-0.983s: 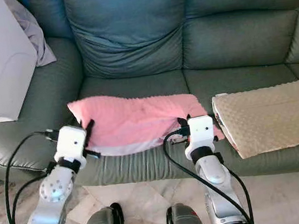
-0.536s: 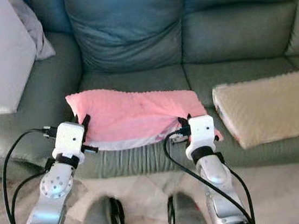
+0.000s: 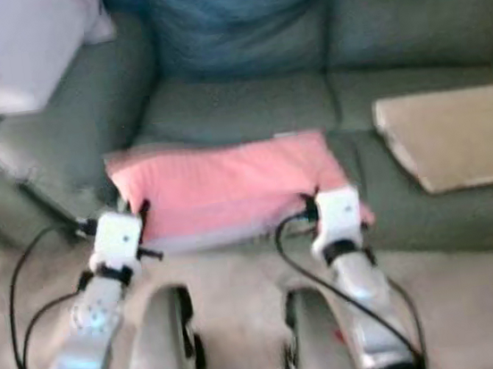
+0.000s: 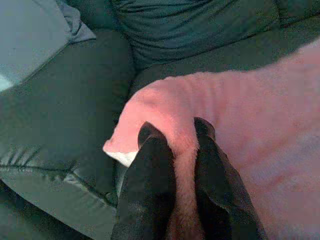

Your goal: Move the pillow to the sofa

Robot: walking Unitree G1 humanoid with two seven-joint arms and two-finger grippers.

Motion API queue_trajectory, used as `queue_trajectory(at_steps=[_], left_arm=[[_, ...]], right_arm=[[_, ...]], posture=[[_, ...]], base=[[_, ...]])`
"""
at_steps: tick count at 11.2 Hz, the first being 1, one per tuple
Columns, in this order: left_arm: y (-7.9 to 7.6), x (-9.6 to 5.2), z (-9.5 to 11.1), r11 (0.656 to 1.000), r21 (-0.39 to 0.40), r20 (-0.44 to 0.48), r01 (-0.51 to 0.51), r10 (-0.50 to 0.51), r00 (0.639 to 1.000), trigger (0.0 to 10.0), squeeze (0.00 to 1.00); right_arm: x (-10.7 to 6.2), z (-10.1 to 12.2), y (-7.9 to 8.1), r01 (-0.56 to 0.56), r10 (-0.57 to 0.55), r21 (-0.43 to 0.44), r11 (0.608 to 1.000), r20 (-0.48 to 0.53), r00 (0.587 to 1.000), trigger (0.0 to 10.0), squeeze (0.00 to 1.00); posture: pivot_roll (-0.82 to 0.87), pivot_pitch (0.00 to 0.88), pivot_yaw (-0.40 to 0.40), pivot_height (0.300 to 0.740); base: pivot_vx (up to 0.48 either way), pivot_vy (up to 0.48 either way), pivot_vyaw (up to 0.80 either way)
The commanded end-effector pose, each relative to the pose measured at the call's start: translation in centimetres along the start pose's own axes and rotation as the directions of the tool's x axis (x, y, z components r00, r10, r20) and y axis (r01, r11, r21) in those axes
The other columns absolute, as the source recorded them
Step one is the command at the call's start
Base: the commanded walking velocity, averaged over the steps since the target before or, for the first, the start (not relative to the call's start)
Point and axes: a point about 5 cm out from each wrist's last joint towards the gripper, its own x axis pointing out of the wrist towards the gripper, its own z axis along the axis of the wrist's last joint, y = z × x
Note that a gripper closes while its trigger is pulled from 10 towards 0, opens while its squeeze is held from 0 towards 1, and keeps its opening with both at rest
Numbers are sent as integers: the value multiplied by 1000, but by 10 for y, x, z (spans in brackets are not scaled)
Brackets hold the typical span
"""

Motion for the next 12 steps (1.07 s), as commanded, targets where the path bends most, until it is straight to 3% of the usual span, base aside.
queue_trajectory(at_steps=[1,4,10,12], left_arm=[[6,7,13,1000,12,60,-19,19,998,10000,0],[5,7,16,1000,-3,81,-17,17,997,10000,0],[1,7,15,1000,-17,75,-13,15,997,10000,0],[3,8,13,999,-5,64,-45,45,997,10000,0]], right_arm=[[0,6,-5,17,-17,-3,1000,32,999,10000,0],[2,6,-6,10,-10,-10,1000,38,999,10000,0],[1,6,-4,-1,2,-22,1000,40,999,10000,0],[1,8,-2,-42,43,-39,998,33,999,10000,0]], posture=[[-37,198,4,618],[-36,190,0,618],[-42,201,-2,618],[-44,215,-7,618]], base=[[0,0,0],[194,0,0],[375,0,0],[0,0,0]])
